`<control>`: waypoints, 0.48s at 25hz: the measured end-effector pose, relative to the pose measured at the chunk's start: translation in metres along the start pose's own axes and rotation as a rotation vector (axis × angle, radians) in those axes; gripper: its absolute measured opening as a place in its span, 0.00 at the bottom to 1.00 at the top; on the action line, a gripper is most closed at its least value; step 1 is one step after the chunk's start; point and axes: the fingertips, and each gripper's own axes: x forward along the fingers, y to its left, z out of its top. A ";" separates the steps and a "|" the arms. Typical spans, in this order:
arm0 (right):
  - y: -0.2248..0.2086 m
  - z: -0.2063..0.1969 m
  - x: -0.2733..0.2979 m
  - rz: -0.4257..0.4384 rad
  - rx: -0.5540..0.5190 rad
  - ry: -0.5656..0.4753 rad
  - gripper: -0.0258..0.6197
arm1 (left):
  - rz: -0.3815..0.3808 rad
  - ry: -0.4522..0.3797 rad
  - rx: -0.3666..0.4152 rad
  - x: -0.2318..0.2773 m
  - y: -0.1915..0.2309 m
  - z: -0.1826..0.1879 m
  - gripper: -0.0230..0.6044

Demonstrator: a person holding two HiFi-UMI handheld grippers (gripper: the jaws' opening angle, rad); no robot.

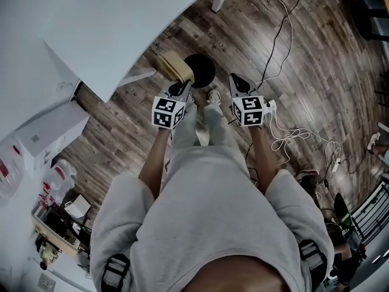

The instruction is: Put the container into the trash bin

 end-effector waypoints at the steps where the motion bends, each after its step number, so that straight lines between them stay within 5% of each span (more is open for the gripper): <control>1: 0.001 -0.005 0.000 -0.001 0.003 0.009 0.06 | -0.009 0.008 -0.002 0.003 -0.001 -0.005 0.09; 12: 0.008 -0.060 0.020 0.007 0.042 0.079 0.06 | -0.061 0.060 -0.024 0.038 0.007 -0.055 0.09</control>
